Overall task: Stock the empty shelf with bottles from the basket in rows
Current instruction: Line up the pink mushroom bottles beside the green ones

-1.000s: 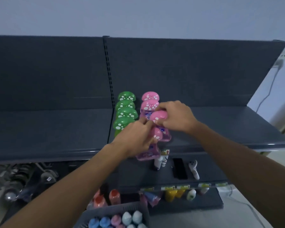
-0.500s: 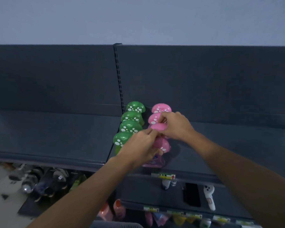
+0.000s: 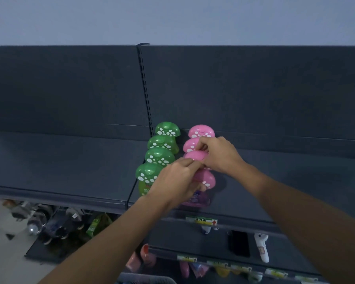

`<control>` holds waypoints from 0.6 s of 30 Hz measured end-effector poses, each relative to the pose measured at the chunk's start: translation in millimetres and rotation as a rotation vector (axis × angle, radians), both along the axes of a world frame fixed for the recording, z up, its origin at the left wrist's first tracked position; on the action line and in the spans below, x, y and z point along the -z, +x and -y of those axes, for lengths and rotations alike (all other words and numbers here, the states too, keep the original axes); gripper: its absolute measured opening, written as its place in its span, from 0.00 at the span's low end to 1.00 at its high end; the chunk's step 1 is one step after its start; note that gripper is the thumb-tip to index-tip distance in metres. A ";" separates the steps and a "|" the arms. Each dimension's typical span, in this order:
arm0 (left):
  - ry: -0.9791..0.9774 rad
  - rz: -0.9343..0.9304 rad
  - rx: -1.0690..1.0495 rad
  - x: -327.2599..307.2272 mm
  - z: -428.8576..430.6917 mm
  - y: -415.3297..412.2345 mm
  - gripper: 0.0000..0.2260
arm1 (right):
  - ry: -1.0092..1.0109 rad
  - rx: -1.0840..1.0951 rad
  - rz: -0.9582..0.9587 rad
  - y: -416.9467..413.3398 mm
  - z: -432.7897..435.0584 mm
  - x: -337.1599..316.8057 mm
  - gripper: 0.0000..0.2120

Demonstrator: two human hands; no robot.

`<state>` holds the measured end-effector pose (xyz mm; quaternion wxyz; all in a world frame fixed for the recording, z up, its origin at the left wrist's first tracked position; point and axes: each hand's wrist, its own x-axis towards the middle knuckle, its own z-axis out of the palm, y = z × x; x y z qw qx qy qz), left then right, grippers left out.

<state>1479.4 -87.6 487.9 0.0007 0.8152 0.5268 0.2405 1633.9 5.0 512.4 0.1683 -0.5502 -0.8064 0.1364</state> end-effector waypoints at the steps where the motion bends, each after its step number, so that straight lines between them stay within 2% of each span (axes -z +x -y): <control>1: 0.013 0.005 0.009 1.6 -0.7 -0.5 0.21 | 0.006 0.001 0.003 0.1 -1.0 0.4 0.15; 14: 0.081 0.003 0.010 12.1 0.9 2.2 0.23 | 0.064 -0.046 0.020 0.9 0.6 0.5 0.14; 18: 0.068 0.000 0.007 10.5 2.0 3.0 0.25 | 0.062 -0.067 0.045 5.0 0.6 -9.6 0.17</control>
